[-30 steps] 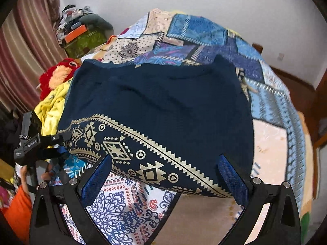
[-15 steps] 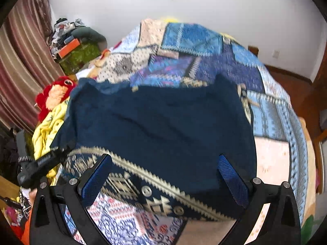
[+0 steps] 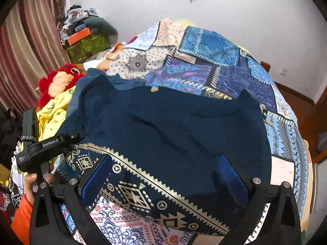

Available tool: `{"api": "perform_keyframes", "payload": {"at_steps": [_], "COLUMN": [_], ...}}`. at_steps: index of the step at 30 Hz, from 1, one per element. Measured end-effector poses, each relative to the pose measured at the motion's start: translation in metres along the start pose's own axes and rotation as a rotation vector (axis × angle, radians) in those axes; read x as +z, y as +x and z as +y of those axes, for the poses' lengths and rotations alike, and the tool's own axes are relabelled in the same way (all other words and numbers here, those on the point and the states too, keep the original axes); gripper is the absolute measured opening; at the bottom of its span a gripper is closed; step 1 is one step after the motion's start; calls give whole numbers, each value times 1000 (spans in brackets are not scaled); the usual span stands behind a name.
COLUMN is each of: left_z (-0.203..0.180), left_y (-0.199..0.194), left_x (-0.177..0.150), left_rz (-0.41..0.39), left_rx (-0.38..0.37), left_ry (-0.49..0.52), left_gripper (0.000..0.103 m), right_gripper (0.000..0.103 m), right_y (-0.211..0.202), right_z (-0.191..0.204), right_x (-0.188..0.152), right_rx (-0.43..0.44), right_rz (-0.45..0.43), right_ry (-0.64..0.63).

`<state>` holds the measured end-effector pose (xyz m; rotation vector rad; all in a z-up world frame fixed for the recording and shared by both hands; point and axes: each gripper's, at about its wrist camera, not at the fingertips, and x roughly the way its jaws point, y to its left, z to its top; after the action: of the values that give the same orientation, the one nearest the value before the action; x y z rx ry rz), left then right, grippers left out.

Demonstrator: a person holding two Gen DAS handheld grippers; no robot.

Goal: Fold large clothes

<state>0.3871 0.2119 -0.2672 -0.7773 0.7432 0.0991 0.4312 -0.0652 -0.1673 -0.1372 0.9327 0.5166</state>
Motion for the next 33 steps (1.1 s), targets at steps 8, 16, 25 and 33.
{"api": "perform_keyframes", "payload": {"at_steps": [8, 16, 25, 33], "left_z": [-54, -161, -263, -277], "left_y": [-55, -51, -18, 52], "left_x": [10, -9, -80, -162], "left_rz": [-176, -228, -97, 227], "left_rx": [44, 89, -62, -35], "left_ry": [201, 632, 951, 1144], "left_gripper": [22, 22, 21, 21], "right_gripper": [103, 102, 102, 102], "right_y": [65, 65, -56, -111], "right_z": [21, -3, -115, -178], "right_x": [-10, -19, -67, -112], "right_rx": [-53, 62, -95, -144], "right_rz": [129, 204, 39, 32], "right_ry": [-64, -4, 242, 392]}}
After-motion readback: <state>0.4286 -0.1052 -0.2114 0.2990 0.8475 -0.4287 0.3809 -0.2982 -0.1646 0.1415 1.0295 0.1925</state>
